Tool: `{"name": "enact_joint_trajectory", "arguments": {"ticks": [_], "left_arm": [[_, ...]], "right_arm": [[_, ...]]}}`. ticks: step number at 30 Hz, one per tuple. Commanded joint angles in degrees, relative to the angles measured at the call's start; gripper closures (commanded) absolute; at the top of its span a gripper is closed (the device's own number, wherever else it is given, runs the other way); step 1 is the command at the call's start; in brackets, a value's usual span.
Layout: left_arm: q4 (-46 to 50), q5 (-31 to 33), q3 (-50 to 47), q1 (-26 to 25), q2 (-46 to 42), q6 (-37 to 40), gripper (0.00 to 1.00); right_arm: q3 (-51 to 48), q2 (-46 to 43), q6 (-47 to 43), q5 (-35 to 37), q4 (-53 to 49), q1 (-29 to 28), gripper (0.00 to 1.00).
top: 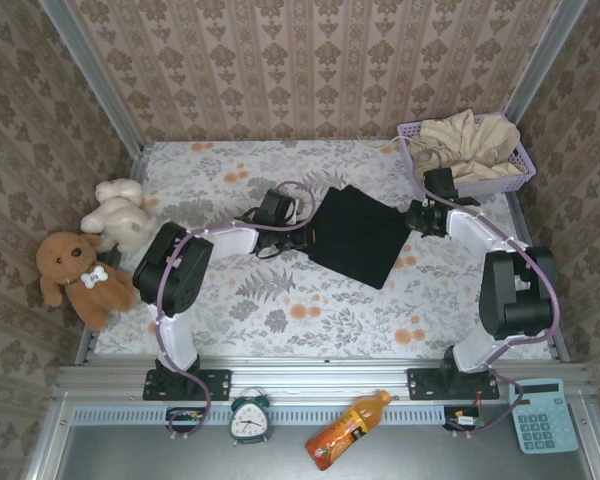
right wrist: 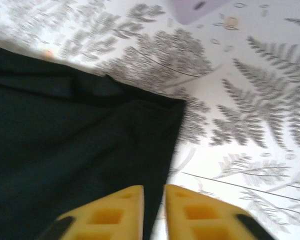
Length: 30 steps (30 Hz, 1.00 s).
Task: Fold and stack the mixed laundry pile
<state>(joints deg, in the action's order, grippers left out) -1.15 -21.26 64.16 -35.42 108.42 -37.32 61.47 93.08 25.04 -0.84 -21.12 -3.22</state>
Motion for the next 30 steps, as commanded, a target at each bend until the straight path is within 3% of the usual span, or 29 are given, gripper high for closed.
{"name": "enact_joint_trajectory", "arguments": {"ticks": [1, 4, 8, 14, 21, 25, 30], "left_arm": [[2.3, 0.8, 3.2, -1.3, -1.6, 2.8, 1.0], [-1.2, 1.3, 3.1, -0.2, 2.1, 2.3, 1.0], [-3.0, -0.9, 3.9, 1.7, 7.6, -0.5, 1.0], [-2.0, -0.5, 2.5, 2.2, 8.5, -1.1, 1.0], [-1.0, -2.6, 3.1, 2.1, 4.6, -1.7, 1.0], [0.8, -4.0, 4.9, 0.0, 0.2, -1.7, 0.98], [-0.4, -5.3, 7.3, -6.9, -0.2, -3.1, 0.99]], "right_arm": [[-0.4, 3.1, 1.7, -6.8, 6.3, -2.0, 0.86], [1.2, 7.7, 3.7, -8.0, 7.5, -2.5, 0.89], [0.9, 11.1, 6.1, -3.4, 2.7, -0.6, 0.92], [-5.1, 5.1, 5.0, 1.6, -1.1, 2.0, 0.91], [-1.1, 1.4, 4.7, -3.4, -1.7, 1.3, 0.85], [2.7, 2.2, 3.0, -4.8, -1.7, -1.2, 0.82], [5.7, 6.7, 1.1, -5.2, 0.0, -2.4, 0.83]]}}
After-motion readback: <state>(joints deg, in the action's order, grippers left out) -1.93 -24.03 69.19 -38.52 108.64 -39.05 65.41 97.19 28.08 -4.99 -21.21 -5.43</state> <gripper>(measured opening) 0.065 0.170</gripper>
